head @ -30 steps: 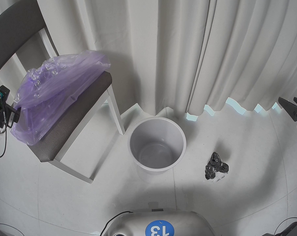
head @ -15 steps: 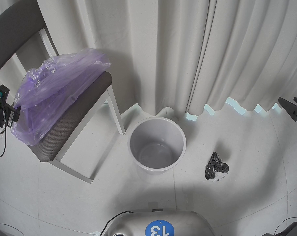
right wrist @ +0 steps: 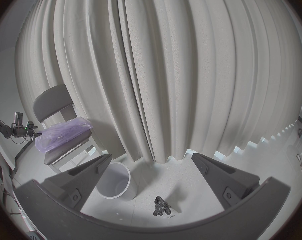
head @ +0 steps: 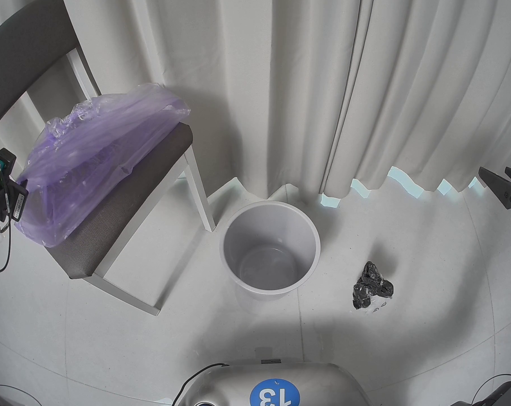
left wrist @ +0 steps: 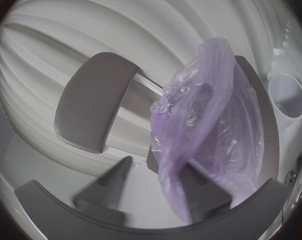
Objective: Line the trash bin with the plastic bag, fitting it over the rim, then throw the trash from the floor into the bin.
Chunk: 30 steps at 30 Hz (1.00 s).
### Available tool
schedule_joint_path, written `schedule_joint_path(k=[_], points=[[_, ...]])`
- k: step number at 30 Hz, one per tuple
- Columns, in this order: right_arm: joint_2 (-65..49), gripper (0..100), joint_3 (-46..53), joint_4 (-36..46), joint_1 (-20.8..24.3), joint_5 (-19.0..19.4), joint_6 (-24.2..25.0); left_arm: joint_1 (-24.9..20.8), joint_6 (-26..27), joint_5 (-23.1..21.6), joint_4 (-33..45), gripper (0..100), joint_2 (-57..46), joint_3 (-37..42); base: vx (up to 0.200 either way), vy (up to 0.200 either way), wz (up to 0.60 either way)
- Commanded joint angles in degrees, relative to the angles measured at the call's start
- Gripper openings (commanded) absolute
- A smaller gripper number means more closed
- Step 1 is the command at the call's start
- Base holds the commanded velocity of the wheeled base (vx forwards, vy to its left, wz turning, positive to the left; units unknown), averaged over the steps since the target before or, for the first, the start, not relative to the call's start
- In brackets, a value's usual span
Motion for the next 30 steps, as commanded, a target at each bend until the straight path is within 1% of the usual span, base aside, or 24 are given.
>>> schedule_joint_path(k=[1,10,17,19,21,22,23,24,25,27,30], points=[[-0.02,100,0.02,-0.01,0.03,0.06,0.01,0.01,-0.01,0.09,-0.05,0,-0.07,-0.02,0.000,0.000,0.00],[-0.02,100,0.11,-0.01,0.03,0.06,0.01,0.01,-0.10,0.09,-0.23,0,-0.33,-0.11,0.000,0.000,0.00],[1.38,100,-0.42,-1.06,0.65,-0.29,0.19,-0.07,-0.63,-0.43,-1.11,0,-2.62,0.24,0.000,0.000,0.00],[3.23,100,-0.07,-4.14,1.96,-1.17,1.24,-0.34,-0.72,-0.52,-1.20,0,-3.50,0.51,0.000,0.000,0.00],[5.34,100,0.55,-10.55,4.34,-3.28,3.61,-1.04,-0.98,-0.70,-1.28,0,-4.20,0.42,0.000,0.000,0.00],[5.69,100,0.72,-11.43,4.78,-3.80,3.97,-1.13,-0.98,-0.70,-1.28,0,-4.29,0.42,0.000,0.000,0.00],[8.42,100,1.16,-16.18,6.53,-7.23,5.20,-1.66,-0.98,-0.78,-1.37,0,-4.81,0.15,0.000,0.000,0.00],[9.29,100,1.25,-17.50,6.80,-8.20,5.37,-1.83,-0.98,-0.87,-1.37,0,-4.99,0.07,0.000,0.000,0.00],[12.11,100,1.52,-22.07,7.59,-11.10,5.37,-2.27,-1.16,-1.22,-1.55,0,-5.52,-0.02,0.000,0.000,0.00],[14.57,100,2.31,-26.64,7.85,-12.42,5.20,-2.54,-1.42,-2.01,-1.99,0,-6.22,0.24,0.000,0.000,0.00],[15.80,100,4.06,-30.50,7.85,-12.33,5.02,-2.89,-1.95,-4.56,-2.43,0,-7.80,1.47,0.000,0.000,0.00]])
